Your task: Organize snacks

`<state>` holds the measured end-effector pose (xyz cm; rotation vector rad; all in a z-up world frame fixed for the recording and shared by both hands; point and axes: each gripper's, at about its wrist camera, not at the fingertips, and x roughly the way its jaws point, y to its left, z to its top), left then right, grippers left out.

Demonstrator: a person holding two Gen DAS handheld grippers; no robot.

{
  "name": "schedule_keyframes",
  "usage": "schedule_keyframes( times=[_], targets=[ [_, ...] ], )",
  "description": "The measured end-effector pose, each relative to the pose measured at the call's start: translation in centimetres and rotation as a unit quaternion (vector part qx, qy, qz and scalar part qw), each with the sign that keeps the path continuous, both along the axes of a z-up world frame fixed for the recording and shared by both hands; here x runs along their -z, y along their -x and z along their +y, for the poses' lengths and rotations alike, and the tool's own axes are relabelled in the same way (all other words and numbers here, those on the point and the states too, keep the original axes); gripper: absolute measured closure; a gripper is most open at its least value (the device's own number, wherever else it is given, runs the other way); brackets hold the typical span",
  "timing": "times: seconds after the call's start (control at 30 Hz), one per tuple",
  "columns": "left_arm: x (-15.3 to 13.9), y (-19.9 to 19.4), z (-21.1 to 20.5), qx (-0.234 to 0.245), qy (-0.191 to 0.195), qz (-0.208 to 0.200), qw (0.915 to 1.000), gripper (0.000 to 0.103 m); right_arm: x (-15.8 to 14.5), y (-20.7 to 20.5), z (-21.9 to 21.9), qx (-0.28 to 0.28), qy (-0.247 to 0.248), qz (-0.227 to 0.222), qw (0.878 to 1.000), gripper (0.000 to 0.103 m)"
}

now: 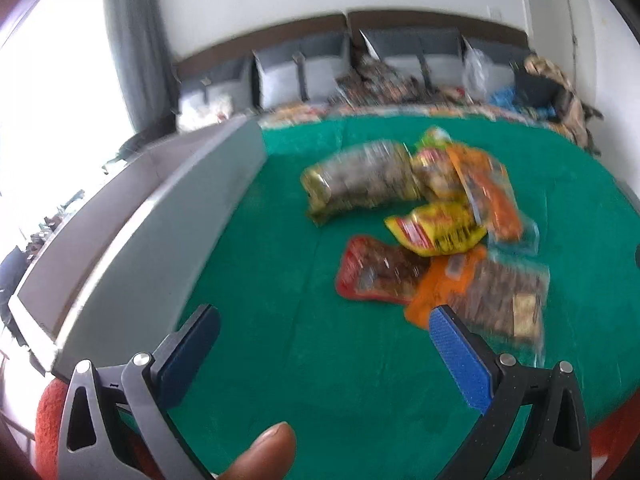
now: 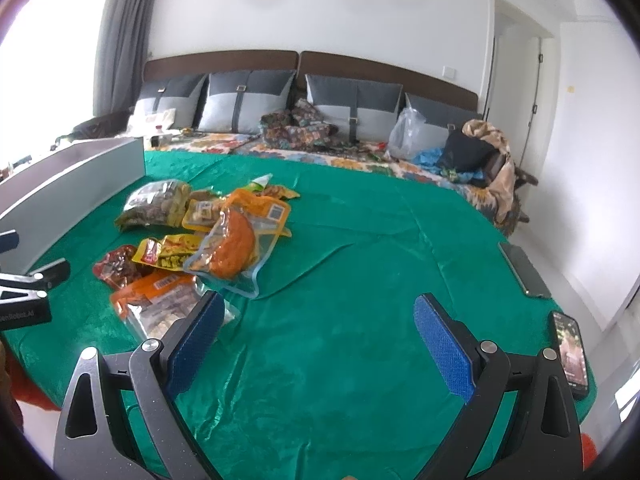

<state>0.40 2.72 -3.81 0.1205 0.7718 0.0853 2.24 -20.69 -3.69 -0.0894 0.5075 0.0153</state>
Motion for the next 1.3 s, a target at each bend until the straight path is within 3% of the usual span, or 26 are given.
schedule_keyframes(
  times=[0.17,0.73,1.1,1.3],
  targets=[
    [2.7,-1.0,0.0,0.020,0.019,0.069,0.9973,0.000,0.6,-0.3,0.0,-0.002,-0.004,0.012,1.000,0.006],
    [5.4,-2.9,1.7,0.003,0.065,0.124,0.9901,0.000,1.9,-1.1,-0.5,0.004,-0.014,0.045,0.999,0.006],
    [5.6,-3.2,2.0,0.010,0.073,0.117,0.9903,0.000,6.5,-3.7,-1.8,0.015,-0.054,0.173,0.983,0.006],
    [5.7,-3.2,2.0,0.013,0.073,0.114,0.9907,0.000,7.6,-3.9,-2.3,0.020,-0.060,0.205,0.977,0.006]
  ],
)
